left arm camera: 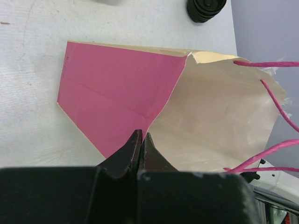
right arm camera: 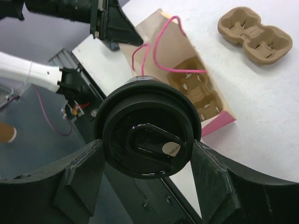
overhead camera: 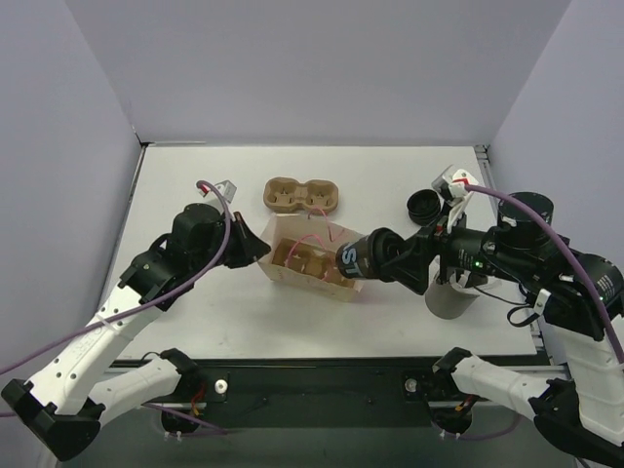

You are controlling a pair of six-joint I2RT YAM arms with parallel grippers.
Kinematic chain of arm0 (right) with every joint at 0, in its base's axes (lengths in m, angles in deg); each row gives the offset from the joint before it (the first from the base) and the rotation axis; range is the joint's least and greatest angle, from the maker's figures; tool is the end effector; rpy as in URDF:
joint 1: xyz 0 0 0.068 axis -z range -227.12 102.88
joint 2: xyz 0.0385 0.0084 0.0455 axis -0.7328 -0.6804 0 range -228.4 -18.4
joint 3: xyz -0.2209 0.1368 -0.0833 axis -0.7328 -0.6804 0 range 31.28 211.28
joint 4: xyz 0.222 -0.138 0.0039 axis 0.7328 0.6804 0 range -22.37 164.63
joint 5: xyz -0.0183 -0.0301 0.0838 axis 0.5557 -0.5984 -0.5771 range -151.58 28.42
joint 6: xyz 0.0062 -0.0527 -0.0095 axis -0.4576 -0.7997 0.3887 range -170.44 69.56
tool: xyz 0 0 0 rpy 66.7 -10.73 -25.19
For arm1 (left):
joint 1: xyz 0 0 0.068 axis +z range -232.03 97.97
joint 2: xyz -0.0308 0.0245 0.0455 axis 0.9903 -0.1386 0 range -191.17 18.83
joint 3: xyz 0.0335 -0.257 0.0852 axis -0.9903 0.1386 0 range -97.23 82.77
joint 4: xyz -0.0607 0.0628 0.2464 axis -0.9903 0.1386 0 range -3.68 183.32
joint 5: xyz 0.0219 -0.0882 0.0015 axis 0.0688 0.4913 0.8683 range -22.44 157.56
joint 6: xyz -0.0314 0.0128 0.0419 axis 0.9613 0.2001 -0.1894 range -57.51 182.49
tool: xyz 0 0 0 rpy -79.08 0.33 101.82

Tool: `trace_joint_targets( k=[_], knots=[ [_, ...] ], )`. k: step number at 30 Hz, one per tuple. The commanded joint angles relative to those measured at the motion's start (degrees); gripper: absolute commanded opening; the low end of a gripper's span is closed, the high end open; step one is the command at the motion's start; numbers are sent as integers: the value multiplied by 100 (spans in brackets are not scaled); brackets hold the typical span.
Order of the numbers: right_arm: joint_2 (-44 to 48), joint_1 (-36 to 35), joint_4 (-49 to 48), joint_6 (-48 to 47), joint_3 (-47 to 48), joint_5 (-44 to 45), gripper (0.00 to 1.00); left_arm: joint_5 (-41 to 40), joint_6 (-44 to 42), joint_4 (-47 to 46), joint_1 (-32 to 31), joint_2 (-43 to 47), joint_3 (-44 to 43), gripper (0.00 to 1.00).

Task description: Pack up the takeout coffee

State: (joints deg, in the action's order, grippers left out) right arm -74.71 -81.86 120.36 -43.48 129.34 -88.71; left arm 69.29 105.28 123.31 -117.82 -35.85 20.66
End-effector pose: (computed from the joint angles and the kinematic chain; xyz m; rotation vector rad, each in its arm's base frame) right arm 0.0895 0.0819 0.5210 -0.7810 1.6643 0.9358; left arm 0.1598 -0.1165 0.3660 -0.1152 2.2021 -0.8390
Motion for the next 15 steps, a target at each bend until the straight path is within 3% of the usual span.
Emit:
trace_joint_targets(
  k=[1,5,10,12,13,15],
  knots=[
    [-108,-559,35,-221,-85,576,48,-260,406,-280,-270,-87,-188,0],
    [-336,-1156,229,-528,-41,1490,47,-516,503,-368,-455,-113,-187,0],
    [-573,-1421,203,-951,-86,2238,47,-552,371,-263,-473,-219,-258,1],
    [-670,-1456,194,-1065,-24,2283,47,-604,266,-184,-473,-245,-345,7],
    [-688,-1457,194,-1100,2,2326,47,-622,213,-166,-464,-271,-389,17],
    [-732,-1457,185,-1205,-41,2362,48,-710,-6,-35,-455,-359,-582,27]
  ],
)
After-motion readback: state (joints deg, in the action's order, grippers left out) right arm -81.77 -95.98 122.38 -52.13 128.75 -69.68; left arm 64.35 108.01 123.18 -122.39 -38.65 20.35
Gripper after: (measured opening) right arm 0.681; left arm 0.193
